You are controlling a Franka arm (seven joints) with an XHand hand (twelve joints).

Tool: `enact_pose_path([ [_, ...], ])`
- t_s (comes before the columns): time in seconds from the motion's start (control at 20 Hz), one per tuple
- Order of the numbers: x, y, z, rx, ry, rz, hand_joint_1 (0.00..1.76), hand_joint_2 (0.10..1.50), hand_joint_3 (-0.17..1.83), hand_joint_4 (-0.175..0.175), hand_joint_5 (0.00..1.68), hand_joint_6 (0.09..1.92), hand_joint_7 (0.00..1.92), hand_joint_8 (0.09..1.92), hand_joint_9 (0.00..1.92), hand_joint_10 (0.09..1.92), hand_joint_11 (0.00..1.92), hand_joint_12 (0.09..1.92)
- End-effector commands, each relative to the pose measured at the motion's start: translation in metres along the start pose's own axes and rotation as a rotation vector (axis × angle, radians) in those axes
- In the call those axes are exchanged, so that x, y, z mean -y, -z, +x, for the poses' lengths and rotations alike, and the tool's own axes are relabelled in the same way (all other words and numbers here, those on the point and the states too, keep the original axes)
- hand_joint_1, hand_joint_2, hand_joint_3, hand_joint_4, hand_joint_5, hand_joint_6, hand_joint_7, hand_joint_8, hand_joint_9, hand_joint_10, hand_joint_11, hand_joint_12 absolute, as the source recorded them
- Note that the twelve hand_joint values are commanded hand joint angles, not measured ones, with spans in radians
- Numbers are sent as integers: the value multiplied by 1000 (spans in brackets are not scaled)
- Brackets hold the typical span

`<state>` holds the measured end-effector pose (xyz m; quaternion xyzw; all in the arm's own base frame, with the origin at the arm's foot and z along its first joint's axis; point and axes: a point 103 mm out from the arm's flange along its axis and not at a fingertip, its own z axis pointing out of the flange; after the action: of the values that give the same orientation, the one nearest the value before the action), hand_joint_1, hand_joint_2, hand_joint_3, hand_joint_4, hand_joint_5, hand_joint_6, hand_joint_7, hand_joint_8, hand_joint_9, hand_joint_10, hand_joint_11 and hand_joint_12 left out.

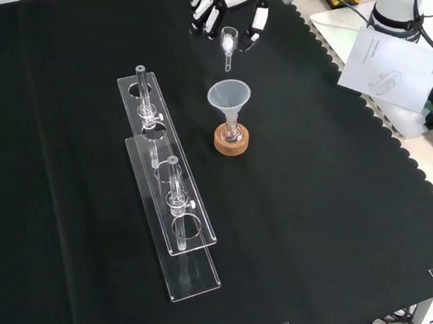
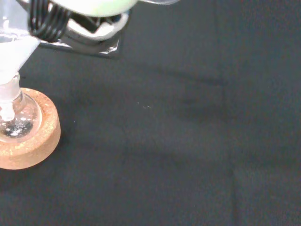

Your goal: Pour all the NaCl from the weighing funnel into the round-bottom flask.

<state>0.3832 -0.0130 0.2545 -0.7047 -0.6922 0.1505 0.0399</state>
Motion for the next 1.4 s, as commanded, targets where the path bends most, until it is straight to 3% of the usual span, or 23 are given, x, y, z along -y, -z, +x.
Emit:
enact_pose_path([
  [0.05, -10, 1, 8, 40, -1, 14, 1082, 692, 716, 175, 1126, 958, 538, 668, 883, 450, 645, 1176],
  [0.35, -16, 2, 12, 103, 22, 33, 1082, 693, 715, 175, 1126, 957, 538, 669, 884, 448, 646, 1174],
  [1.4, -18, 4, 17, 230, 11, 60, 1082, 695, 711, 175, 1126, 954, 540, 670, 887, 441, 659, 1167],
])
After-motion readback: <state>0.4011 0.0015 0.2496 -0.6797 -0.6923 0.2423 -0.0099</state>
